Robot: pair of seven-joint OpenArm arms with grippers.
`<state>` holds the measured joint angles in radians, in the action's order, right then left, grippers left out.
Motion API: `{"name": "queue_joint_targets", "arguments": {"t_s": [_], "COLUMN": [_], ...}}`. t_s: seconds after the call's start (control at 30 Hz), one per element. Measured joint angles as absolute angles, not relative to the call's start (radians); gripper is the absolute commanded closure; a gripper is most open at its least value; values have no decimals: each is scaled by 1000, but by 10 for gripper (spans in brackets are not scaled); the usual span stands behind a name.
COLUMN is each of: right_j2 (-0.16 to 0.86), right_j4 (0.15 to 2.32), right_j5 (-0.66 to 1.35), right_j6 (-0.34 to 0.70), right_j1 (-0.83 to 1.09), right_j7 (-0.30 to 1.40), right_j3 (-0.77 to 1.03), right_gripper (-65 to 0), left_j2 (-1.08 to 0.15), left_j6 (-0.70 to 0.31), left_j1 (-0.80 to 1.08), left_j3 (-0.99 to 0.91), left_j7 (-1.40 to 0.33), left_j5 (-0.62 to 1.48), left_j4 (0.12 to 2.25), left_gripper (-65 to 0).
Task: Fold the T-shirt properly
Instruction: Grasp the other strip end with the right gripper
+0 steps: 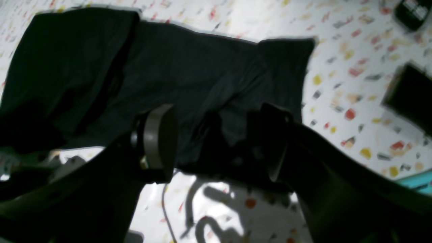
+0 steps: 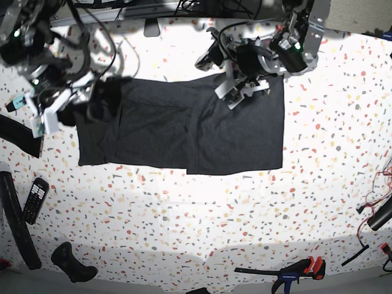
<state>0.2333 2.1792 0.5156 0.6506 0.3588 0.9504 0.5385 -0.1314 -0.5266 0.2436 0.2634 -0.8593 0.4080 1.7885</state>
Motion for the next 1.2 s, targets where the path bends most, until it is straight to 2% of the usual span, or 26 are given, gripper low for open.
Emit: {"name": "queue_joint_targets", "arguments": {"t_s": [0.37, 0.57, 0.77, 0.93, 1.2], "right_j2": [233, 261, 311, 337, 265], "right_j4": [1826, 1669, 1463, 1345, 1314], "right_j5": [284, 284, 344, 450, 643], "right_j6": [645, 645, 646, 675, 693], "right_j1": [163, 53, -20, -22, -25], "right_j7": [797, 841, 933, 933, 1003], "right_j3": [540, 540, 540, 542, 545], "right_gripper": [-373, -372, -372, -372, -371], "left_j2": [-131, -131, -131, -131, -131], "left_j6": [-527, -527, -527, -527, -527], "left_j1": [243, 243, 243, 244, 244], "left_j3": [263, 263, 263, 263, 263], "left_j7": [-862, -863, -863, -863, -862], "left_j5": [407, 404, 404, 404, 404], "left_j4": [1789, 1789, 1789, 1789, 1789], "left_gripper": [-320, -320, -320, -320, -320]}}
